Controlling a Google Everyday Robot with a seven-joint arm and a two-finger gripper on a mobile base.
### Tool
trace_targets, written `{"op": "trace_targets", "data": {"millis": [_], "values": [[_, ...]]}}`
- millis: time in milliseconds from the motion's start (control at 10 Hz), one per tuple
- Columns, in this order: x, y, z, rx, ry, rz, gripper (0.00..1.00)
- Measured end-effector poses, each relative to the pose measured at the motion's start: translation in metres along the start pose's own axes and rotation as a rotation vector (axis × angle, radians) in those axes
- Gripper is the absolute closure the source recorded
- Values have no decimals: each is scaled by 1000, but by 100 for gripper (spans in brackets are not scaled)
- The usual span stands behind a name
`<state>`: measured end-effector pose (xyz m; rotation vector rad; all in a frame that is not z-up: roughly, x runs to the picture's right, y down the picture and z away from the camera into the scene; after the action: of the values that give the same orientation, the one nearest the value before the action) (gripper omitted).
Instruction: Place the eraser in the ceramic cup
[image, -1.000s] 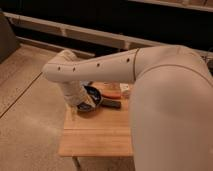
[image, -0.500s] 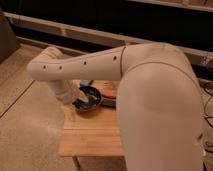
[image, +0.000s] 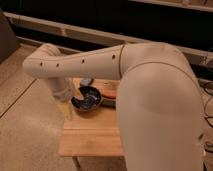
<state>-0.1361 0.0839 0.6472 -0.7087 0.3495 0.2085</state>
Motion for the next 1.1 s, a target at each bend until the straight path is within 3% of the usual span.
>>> {"op": "trace_targets", "data": {"millis": [400,500,700,900,1000,1100], "values": [[-1,-1,0,5,0,-1,35],[-3,-5,-1,22,-1,-17,35],[-17,-24,-8,101,-18,-115,35],[-47,-49,-24,225,-80,-314,35],[-55,-53,-29,256,-108,-367,35],[-75,-59,-38,308,-200,-477,35]]}}
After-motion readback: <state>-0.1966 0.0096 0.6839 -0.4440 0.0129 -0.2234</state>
